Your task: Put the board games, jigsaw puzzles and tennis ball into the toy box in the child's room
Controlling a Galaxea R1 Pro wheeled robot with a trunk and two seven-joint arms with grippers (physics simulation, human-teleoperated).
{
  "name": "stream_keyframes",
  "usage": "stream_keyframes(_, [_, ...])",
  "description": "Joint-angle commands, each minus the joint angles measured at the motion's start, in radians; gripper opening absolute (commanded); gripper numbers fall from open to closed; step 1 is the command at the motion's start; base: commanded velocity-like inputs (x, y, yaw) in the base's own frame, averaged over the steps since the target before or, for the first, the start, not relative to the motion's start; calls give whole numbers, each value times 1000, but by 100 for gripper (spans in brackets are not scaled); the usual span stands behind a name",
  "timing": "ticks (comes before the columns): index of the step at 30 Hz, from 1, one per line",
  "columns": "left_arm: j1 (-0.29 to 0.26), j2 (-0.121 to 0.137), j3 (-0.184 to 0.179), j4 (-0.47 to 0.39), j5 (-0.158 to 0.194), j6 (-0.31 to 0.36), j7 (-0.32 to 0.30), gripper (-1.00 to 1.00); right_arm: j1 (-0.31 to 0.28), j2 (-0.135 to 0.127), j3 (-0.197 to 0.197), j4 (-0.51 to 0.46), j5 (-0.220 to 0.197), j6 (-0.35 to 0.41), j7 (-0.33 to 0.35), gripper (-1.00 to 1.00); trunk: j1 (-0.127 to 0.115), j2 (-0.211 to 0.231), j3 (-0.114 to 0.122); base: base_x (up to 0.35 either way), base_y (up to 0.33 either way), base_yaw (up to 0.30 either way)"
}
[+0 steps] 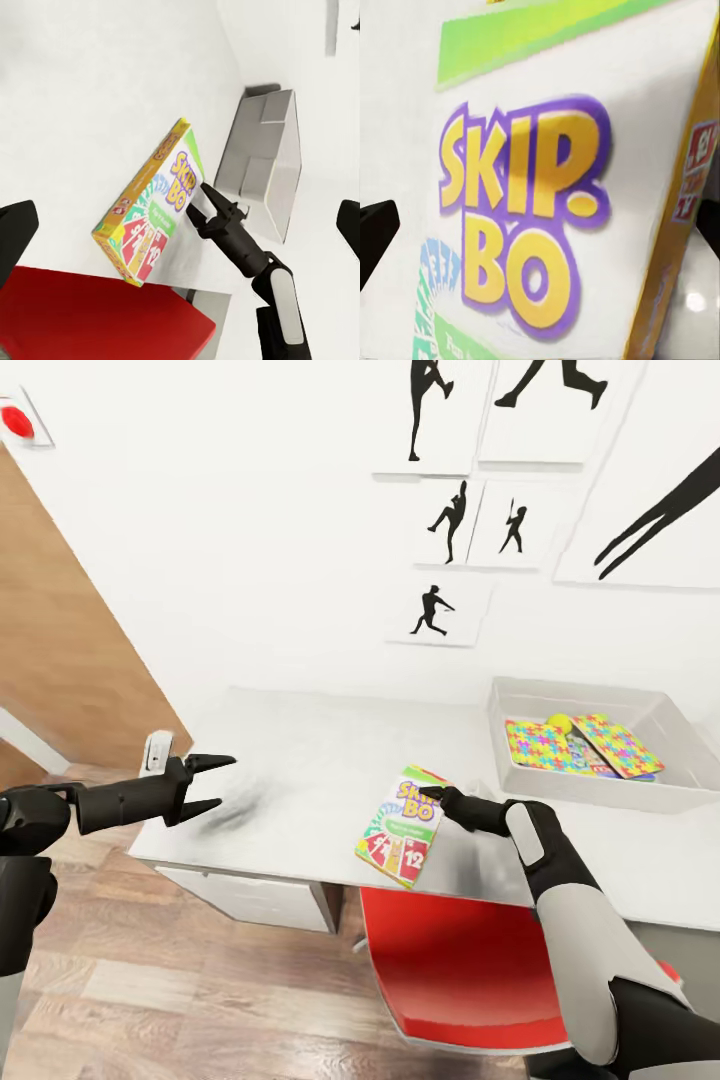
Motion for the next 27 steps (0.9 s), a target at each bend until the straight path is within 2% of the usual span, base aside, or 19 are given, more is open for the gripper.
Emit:
stream_keyframes(1, [-1,0,1,0,8,3,10,100,0,1,-5,9,14,5,4,100,1,-1,-2,0,0,295])
stream_keyframes(16, [-1,0,1,0,7,3,12,100,0,0,-5,10,13,6,10,100,1,-1,-2,0,0,287])
stream_keyframes(27, [-1,-1,0,0,7,2,12,100,1,-3,-5,10,11,8,11,100,1,-1,-2,0,0,43])
